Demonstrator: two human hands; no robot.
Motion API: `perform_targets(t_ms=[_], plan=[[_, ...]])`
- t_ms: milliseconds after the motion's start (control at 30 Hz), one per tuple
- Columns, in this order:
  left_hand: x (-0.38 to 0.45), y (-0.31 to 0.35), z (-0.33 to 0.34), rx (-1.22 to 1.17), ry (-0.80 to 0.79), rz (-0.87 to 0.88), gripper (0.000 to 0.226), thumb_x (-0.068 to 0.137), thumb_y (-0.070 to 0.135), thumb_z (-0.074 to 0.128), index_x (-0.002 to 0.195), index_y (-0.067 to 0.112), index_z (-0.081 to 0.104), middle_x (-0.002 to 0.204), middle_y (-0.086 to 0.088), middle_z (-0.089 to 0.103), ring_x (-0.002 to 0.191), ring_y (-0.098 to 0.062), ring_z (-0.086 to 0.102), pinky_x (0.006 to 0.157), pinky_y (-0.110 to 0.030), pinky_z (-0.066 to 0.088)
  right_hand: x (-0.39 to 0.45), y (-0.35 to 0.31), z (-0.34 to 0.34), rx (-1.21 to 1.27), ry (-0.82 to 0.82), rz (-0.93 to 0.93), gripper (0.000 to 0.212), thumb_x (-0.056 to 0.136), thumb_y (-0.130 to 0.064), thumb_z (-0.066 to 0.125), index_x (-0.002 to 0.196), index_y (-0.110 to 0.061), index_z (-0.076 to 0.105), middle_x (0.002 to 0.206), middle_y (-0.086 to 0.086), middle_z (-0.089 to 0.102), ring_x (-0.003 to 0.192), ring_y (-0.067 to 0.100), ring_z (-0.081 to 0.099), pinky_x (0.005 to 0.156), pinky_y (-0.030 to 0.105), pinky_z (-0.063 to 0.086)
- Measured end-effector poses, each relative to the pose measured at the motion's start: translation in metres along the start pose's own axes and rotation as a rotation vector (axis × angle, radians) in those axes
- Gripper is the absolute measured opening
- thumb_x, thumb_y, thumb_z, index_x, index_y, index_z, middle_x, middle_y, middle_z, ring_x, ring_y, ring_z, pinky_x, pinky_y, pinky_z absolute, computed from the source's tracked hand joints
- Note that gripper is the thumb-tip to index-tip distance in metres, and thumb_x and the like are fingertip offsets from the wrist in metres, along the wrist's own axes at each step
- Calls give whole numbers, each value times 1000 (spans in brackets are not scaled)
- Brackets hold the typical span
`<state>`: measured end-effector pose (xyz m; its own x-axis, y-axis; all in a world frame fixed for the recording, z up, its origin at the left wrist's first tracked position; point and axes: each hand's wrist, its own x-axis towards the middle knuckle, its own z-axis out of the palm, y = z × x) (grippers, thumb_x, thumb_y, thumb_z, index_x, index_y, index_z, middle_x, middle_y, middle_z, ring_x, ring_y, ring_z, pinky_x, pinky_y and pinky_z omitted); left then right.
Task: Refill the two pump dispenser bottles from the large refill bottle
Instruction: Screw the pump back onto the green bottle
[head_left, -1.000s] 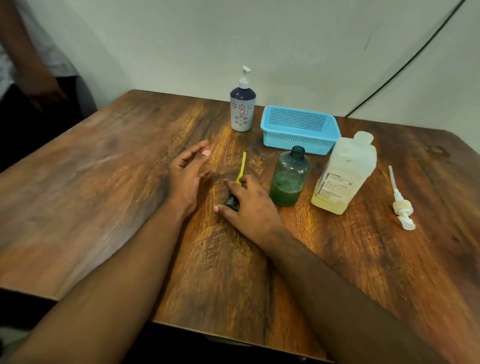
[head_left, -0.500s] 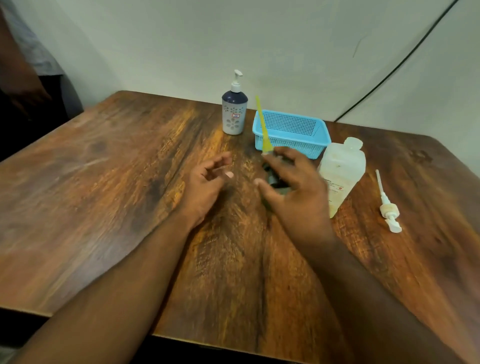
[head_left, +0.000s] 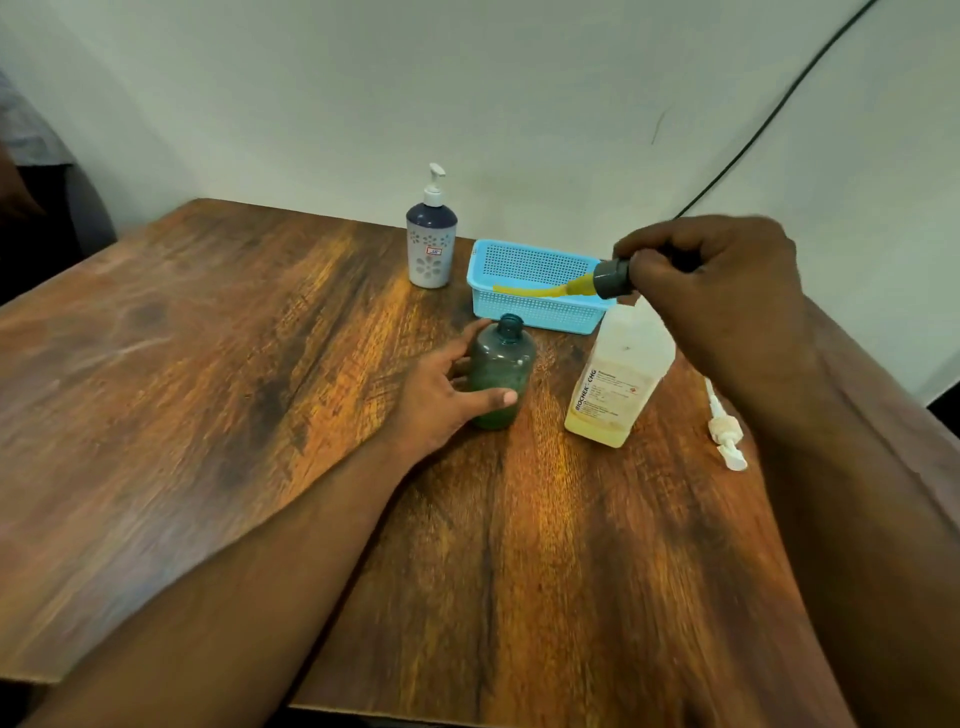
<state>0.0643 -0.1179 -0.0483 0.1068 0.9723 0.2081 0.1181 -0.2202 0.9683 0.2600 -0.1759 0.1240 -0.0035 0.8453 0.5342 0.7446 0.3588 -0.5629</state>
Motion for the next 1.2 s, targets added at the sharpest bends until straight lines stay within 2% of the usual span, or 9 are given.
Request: perform_targets(t_ms=[233,333,400,500,600,700,833,1033,1200], plan=[[-6,2,-38,-106,53,-73,78,69,4,85,139,14,53,134,4,60,122,-12,59,100,-27,51,31,-27,-2,-32,-172,-83,16,78,-15,62,77,-27,73,75,-18,67,69,8,61,59,22,50],[-7,0,-37,-100,31,-48,82,70,3,84,143,21,50,136,8,56,122,-6,56,93,-15,51,42,-33,5,-69,-190,-99,16,81,-14,61,83,-23,74,76,-16,65,74,8,60,67,25,53],[-4,-4,-38,-103,20,-45,85,70,5,85,143,28,48,140,8,54,125,-6,54,98,-19,49,48,-34,11,-108,-198,-128,16,81,-13,61,84,-21,75,80,-9,67,70,6,57,64,20,49],[-3,-6,-41,-94,3,-48,87,68,15,89,142,36,48,141,9,55,130,-11,52,107,-34,47,58,-36,21,-159,-270,-189,17,80,-12,61,86,-15,77,83,-4,72,64,7,55,48,7,38],[-3,-7,-40,-52,16,-51,88,68,19,89,142,39,47,142,10,54,131,-13,51,108,-37,46,74,-40,25,-170,-338,-266,18,82,-13,61,91,-16,77,86,-2,74,64,9,59,50,11,43],[-4,-4,-39,-28,24,-60,87,68,19,88,142,40,46,143,12,52,132,-11,49,110,-36,44,92,-52,31,-207,-587,-371,16,84,-15,64,95,-16,76,94,-4,74,79,12,67,67,25,54],[-5,-3,-38,-23,42,-70,86,69,14,87,144,30,48,136,17,57,127,-6,52,111,-38,42,106,-61,62,-148,-866,-439,16,80,-13,75,96,-15,75,91,2,74,72,5,66,61,17,53],[-5,-5,-40,6,50,-69,81,69,20,88,141,26,51,133,14,60,125,-8,55,111,-44,42,102,-25,104,-75,-913,-387,33,76,-9,77,108,-15,70,94,6,72,88,23,68,87,42,55],[-1,-4,-38,-5,38,-51,78,71,14,87,139,28,53,129,17,61,123,-7,56,109,-41,44,73,12,110,212,-681,-213,45,76,-14,79,118,-23,66,101,-5,69,95,10,67,89,30,55]])
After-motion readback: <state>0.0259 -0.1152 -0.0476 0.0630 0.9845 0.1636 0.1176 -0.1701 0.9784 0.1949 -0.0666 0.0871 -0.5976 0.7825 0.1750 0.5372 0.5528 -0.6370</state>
